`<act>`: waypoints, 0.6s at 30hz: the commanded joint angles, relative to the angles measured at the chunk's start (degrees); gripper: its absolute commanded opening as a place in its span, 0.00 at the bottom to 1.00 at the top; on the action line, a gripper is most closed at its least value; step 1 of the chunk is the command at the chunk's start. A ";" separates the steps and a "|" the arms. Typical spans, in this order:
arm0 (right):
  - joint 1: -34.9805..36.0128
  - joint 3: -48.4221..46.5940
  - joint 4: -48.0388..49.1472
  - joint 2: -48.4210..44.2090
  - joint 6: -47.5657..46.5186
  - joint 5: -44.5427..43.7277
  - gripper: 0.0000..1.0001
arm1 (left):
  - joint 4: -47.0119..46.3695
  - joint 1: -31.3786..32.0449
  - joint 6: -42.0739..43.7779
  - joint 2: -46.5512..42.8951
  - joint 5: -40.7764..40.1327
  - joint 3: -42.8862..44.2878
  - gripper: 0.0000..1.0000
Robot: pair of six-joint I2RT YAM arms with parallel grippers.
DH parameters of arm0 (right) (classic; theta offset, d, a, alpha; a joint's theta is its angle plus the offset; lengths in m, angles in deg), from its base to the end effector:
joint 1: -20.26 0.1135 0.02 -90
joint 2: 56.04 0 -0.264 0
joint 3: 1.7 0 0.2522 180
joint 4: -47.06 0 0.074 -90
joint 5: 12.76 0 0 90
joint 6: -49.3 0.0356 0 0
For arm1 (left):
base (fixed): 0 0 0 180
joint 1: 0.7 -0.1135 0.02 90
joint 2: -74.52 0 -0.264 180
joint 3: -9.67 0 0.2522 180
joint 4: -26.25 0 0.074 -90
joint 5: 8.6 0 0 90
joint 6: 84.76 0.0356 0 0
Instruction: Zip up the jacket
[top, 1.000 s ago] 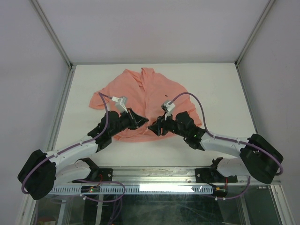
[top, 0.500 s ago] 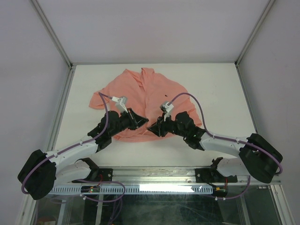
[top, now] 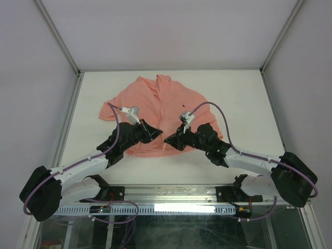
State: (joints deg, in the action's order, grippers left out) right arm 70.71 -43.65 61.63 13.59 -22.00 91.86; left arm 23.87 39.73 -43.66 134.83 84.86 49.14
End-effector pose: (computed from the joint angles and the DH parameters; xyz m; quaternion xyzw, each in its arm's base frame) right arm 0.1568 0.2039 0.2192 -0.2886 0.7256 0.4320 0.4512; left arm 0.1728 -0.1500 0.2184 -0.0423 0.8101 -0.4281 0.3983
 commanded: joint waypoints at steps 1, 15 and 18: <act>0.20 -0.11 1.59 -2.31 0.04 0.18 0.13 | 0.44 -0.04 -1.09 -1.10 -2.46 2.65 0.00; 3.62 0.63 -5.59 -0.09 0.04 0.18 0.13 | 3.69 -0.04 -6.26 -1.53 -5.08 3.52 0.00; 3.84 0.48 -8.11 -0.14 0.04 0.18 0.13 | 3.83 -0.09 -6.23 -2.38 -5.40 3.34 0.00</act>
State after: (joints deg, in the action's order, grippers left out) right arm 73.36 -43.17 57.52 13.41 -22.07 90.52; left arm 29.90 39.88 -48.95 134.81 83.16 49.73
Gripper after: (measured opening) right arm 0.130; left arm 0.010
